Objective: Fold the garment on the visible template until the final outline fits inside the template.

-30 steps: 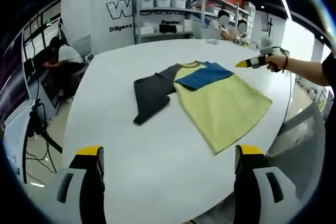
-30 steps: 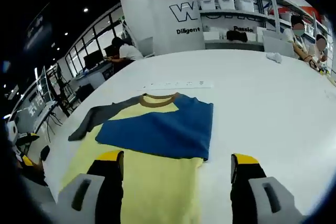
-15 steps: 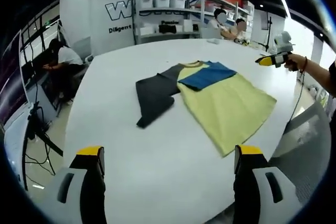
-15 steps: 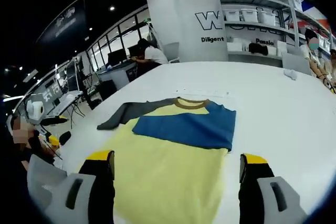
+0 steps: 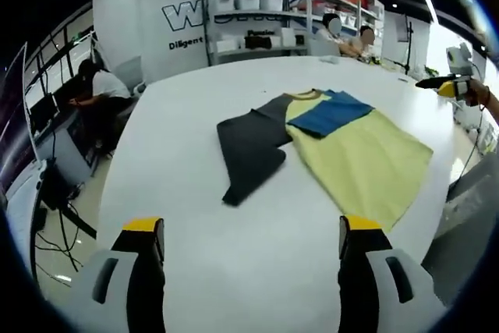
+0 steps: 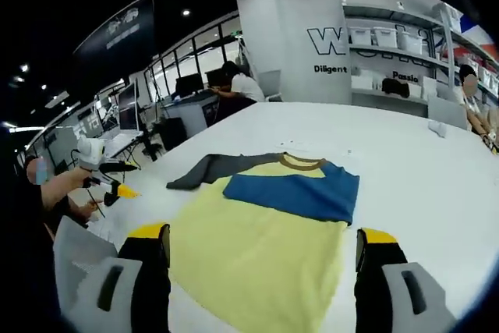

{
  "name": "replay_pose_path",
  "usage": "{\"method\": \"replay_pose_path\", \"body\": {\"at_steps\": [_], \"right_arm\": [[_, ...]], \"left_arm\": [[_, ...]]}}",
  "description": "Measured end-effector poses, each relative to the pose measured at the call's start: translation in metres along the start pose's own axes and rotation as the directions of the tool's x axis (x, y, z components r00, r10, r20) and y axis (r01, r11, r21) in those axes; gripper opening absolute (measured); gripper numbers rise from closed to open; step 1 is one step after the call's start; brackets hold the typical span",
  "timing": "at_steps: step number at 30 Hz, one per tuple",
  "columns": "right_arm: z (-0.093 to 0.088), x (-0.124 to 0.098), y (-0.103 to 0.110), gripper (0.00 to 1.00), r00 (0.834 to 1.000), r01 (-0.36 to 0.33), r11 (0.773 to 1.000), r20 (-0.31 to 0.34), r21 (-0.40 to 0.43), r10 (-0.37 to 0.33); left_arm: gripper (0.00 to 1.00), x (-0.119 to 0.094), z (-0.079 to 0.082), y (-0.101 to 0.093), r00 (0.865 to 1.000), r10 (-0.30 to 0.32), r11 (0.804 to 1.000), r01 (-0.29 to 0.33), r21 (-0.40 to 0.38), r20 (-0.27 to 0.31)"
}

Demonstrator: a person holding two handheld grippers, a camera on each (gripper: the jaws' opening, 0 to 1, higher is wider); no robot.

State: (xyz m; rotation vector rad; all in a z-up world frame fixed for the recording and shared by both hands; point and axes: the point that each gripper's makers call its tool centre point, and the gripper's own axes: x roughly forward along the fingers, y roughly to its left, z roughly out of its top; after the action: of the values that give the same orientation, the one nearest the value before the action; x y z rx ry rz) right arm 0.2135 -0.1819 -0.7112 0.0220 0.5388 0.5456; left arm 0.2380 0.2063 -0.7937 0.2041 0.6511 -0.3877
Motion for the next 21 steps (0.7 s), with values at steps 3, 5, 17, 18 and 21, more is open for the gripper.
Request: {"method": "replay_pose_path", "body": {"at_steps": [3,5,17,18,21], "right_arm": [[-0.002,-0.002,0.005,0.99,1.0,0.002,1.0,-0.007,-0.01,-0.002],[-0.004,-0.004,0.007,0.99,1.0,0.013,0.999,-0.022,-0.041,-0.014],[0.001,-0.011,0.006,0.98,0.999,0.033,0.999,-0.02,-0.042,-0.033],[0.001,-0.011,0.004,0.98,0.999,0.037,0.999,-0.018,-0.039,-0.038],[0.0,-0.01,0.001,0.96,0.999,0.046,0.998,-0.019,-0.031,-0.047]], "left_arm": [[0.79,0.015,-0.001,0.002,1.0,-0.011,1.0,0.011,0.011,-0.011],[0.76,0.022,-0.003,0.002,1.0,-0.012,1.0,0.013,0.018,-0.022],[0.5,0.063,-0.001,0.01,1.0,-0.002,1.0,0.002,0.022,0.009],[0.48,0.064,-0.001,0.01,1.0,-0.003,1.0,0.002,0.023,0.009],[0.45,0.071,-0.006,0.013,1.0,0.0,0.999,0.0,0.036,-0.013]]}}
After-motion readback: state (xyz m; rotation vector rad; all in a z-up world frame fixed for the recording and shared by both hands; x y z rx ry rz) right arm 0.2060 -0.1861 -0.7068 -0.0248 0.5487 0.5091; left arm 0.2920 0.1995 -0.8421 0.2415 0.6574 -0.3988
